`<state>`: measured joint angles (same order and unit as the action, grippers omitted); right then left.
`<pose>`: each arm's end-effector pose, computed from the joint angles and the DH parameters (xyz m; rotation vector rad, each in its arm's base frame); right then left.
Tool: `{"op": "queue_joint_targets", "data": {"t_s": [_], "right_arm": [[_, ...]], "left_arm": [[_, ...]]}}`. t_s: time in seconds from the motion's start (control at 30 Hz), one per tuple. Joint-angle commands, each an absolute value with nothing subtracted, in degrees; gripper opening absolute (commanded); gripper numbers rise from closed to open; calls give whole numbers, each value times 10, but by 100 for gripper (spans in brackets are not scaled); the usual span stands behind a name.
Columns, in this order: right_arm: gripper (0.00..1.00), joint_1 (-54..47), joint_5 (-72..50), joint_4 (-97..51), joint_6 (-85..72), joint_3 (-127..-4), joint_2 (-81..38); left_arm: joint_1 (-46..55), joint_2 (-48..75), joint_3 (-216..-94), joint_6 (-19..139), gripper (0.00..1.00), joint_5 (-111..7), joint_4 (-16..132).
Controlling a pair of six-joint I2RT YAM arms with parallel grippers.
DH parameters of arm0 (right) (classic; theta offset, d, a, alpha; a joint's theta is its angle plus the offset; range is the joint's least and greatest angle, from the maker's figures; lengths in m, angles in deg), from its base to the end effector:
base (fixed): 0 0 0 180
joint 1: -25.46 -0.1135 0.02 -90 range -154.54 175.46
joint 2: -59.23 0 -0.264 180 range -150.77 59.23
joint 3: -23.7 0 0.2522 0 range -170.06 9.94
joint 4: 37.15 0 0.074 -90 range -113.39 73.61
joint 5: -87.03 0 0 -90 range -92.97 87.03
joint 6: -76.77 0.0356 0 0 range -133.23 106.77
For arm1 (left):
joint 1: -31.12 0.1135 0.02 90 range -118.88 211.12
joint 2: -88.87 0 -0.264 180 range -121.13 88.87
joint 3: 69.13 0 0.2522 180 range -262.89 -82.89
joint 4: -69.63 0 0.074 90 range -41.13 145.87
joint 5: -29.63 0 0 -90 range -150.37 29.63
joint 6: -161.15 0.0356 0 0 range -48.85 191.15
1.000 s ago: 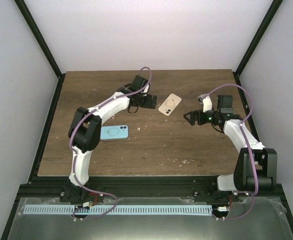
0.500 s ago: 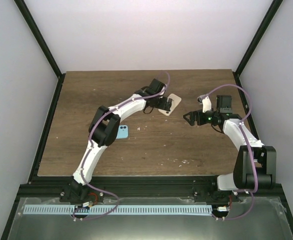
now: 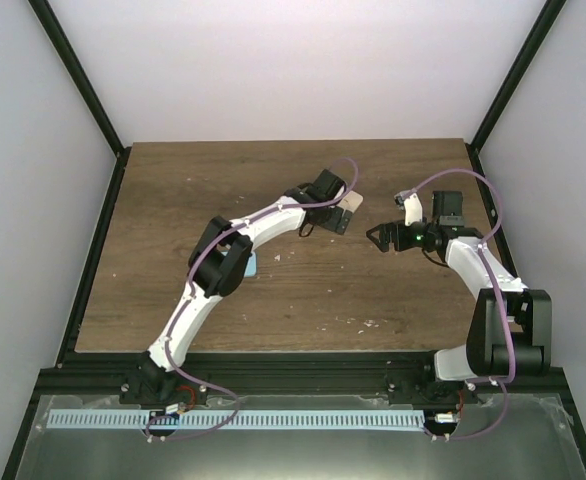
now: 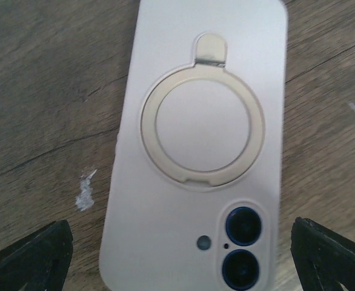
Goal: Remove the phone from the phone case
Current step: Move the phone to the center of the board.
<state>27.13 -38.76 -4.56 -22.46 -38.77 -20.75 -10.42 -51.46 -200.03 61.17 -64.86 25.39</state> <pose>0.2811 0.0126 0.2187 -0.4236 2.2934 0.6647 0.4037 -0.3539 0.1525 0.6552 2.4381 -0.2708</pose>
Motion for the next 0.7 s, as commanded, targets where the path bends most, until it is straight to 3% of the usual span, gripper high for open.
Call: {"op": "queue_joint_targets", "data": {"t_s": [0.0,0.4,0.53,0.67], "right_arm": [[100,268,-384,-41,-225,-409,-211],[100,268,-376,-37,-223,-412,-219],[100,268,-373,-37,-223,-412,-219],[100,269,-361,-36,-219,-413,-215]], "left_arm": [[-102,-540,-2028,626,100,-672,233],[-103,-555,-2033,645,89,-647,220],[-104,-551,-2034,640,78,-635,200],[-110,-498,-1976,612,75,-644,166]]}}
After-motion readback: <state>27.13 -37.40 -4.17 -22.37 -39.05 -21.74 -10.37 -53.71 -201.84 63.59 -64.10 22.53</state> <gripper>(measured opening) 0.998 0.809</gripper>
